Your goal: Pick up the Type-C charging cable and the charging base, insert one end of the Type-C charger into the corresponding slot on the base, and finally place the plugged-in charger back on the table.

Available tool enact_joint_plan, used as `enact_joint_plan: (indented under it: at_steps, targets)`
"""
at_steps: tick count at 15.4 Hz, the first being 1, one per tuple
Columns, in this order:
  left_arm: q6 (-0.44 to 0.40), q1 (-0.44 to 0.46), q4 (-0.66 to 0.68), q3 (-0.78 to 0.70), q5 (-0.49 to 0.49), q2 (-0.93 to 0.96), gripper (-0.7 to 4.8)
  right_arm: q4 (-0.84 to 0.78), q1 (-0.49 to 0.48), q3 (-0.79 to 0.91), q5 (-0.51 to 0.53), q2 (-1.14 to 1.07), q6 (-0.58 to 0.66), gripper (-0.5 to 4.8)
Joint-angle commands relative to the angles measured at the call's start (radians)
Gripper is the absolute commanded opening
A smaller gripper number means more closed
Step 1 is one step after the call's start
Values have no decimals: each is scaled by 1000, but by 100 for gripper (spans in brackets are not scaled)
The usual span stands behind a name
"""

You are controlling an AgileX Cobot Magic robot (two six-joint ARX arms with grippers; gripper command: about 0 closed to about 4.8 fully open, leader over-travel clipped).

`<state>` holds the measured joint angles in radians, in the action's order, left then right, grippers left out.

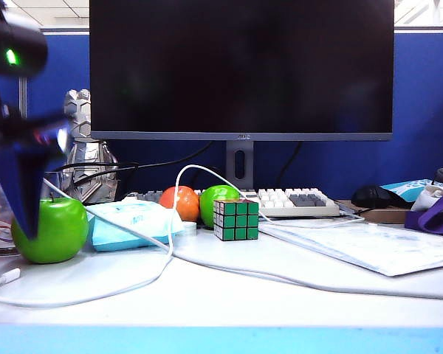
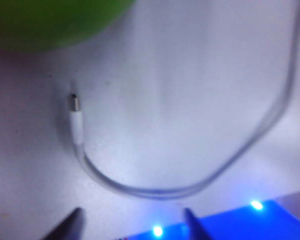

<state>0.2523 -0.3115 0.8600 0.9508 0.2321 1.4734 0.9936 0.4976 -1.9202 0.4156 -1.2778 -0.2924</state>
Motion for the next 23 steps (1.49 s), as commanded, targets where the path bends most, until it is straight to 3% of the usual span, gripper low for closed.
enact_joint_plan:
  at_steps: [1, 12, 14, 16, 19, 23]
  targets:
    - [18, 0, -13, 2, -8, 60, 274, -17, 2, -3, 6, 6, 5, -1]
    - [44, -1, -77, -13, -51, 97, 269, -19, 2, -3, 6, 6, 4, -1]
    - [18, -1, -92, -13, 37, 96, 269, -20, 2, -3, 6, 6, 4, -1]
    - [-16, -3, -100, -11, 207, 95, 269, -27, 2, -3, 6, 5, 4, -1]
    - [-10, -40, -105, -9, 303, 85, 269, -27, 2, -3, 6, 5, 4, -1]
    - [-9, -183, -153, 72, 352, 76, 269, -26, 2, -3, 6, 5, 4, -1]
